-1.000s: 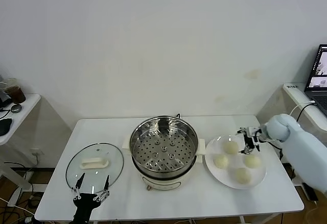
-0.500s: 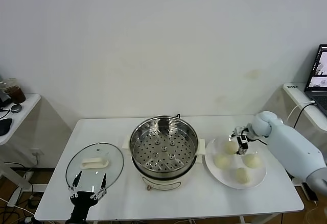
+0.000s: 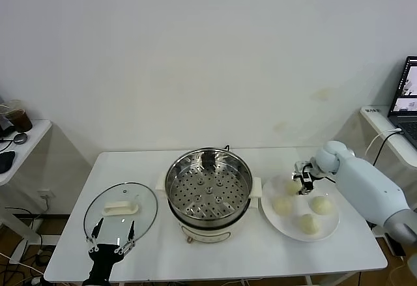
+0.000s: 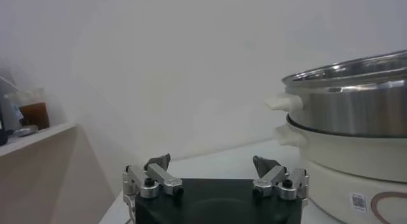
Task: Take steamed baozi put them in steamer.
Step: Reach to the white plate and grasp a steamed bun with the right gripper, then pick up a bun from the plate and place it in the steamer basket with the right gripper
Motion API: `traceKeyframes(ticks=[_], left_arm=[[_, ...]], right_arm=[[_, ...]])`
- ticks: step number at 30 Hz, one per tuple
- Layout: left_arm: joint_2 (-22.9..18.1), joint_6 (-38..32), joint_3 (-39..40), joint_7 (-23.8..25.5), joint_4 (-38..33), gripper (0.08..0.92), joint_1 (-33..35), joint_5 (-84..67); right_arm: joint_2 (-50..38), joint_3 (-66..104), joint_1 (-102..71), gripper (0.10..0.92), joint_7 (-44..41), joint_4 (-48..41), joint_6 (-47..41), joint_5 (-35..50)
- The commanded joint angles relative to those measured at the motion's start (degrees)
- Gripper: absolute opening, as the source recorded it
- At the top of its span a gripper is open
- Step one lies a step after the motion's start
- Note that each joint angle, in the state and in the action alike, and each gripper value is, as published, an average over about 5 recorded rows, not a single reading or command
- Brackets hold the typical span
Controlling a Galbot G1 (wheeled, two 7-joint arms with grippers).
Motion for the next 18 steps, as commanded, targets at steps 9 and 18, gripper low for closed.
traceKeyframes(ticks=[9, 18], left_arm=[[0.99, 0.01, 0.29, 0.17, -0.21, 0.823, -0.68, -0.93], [2.38, -0.3, -0.3, 0.4, -0.44, 0.823, -1.37, -2.1]], right_arm=[[-6.35, -13.97, 23.59, 0.552, -3.8, 11.38, -0.05, 21.22], [4.36, -32.77, 44.45, 0.551, -4.69, 12.74, 7.39, 34.57]])
